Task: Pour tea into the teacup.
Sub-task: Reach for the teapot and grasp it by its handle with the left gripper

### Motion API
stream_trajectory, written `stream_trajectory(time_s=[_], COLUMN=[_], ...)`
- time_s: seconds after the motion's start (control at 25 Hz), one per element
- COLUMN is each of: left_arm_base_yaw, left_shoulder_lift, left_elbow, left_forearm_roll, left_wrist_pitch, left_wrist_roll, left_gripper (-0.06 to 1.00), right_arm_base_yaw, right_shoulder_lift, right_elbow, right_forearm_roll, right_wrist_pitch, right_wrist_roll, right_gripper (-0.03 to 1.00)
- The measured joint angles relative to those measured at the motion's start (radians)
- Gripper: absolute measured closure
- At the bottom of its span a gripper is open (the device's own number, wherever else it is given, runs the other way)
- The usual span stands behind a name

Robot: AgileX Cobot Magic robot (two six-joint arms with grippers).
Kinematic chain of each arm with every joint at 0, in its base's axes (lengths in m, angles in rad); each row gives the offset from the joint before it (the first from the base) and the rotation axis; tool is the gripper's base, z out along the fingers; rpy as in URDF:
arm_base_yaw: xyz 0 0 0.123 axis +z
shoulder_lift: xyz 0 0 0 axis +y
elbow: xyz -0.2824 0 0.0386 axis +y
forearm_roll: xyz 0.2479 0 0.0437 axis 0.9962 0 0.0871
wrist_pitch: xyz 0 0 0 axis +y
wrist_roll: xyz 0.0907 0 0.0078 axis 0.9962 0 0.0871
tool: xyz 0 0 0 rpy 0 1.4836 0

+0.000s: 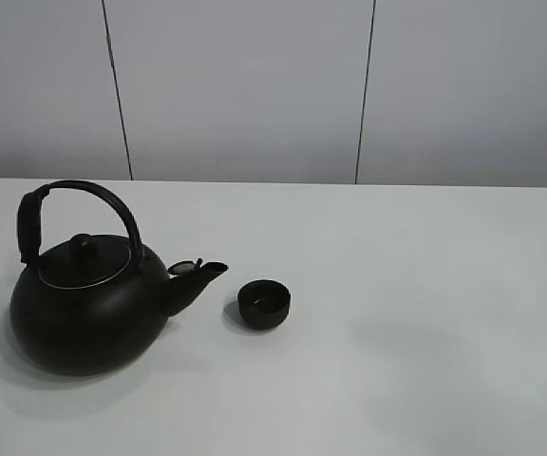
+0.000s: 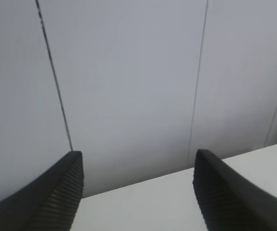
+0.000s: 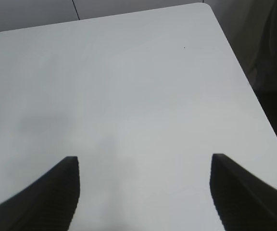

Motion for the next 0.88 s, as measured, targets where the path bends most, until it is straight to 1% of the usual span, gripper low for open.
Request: stream_trajectory(time_s=[0.12, 0.16, 0.24, 0.32, 0.4, 0.48, 0.52, 0.6, 0.64, 0.84, 0.88], left_arm_base_yaw=[-0.007, -0.007, -0.007, -0.007, -0.007, -0.007, -0.007, -0.007, -0.007, -0.007, -0.007], left_shoulder_lift=[-0.136, -0.178, -0.239, -0.274, -0.279, -0.264, -0.254, -0.225, -0.211, -0.083, -0.042], left_elbow=[0.166, 0.241, 0.388, 0.544, 0.665, 0.767, 0.799, 0.86, 0.884, 0.942, 0.943], left_forearm_roll=[0.173, 0.224, 0.295, 0.323, 0.332, 0.336, 0.338, 0.353, 0.384, 0.64, 0.677], left_wrist_pitch=[-0.084, -0.134, -0.245, -0.343, -0.428, -0.485, -0.5, -0.545, -0.581, -0.829, -0.876], left_wrist_roll=[-0.172, -0.241, -0.357, -0.441, -0.471, -0.486, -0.502, -0.563, -0.591, -0.733, -0.751], left_gripper=[0.47, 0.47, 0.47, 0.47, 0.47, 0.47, 0.47, 0.49, 0.49, 0.49, 0.5], right_arm_base_yaw=[0.0, 0.0, 0.0, 0.0, 0.0, 0.0, 0.0, 0.0, 0.0, 0.0, 0.0], right_shoulder_lift=[0.0, 0.0, 0.0, 0.0, 0.0, 0.0, 0.0, 0.0, 0.0, 0.0, 0.0], right_elbow=[0.0, 0.0, 0.0, 0.0, 0.0, 0.0, 0.0, 0.0, 0.0, 0.0, 0.0], right_forearm_roll=[0.0, 0.0, 0.0, 0.0, 0.0, 0.0, 0.0, 0.0, 0.0, 0.0, 0.0], right_wrist_pitch=[0.0, 0.0, 0.0, 0.0, 0.0, 0.0, 0.0, 0.0, 0.0, 0.0, 0.0], right_wrist_roll=[0.001, 0.001, 0.001, 0.001, 0.001, 0.001, 0.001, 0.001, 0.001, 0.001, 0.001], right_gripper=[0.45, 0.45, 0.45, 0.45, 0.45, 0.45, 0.45, 0.45, 0.45, 0.45, 0.45])
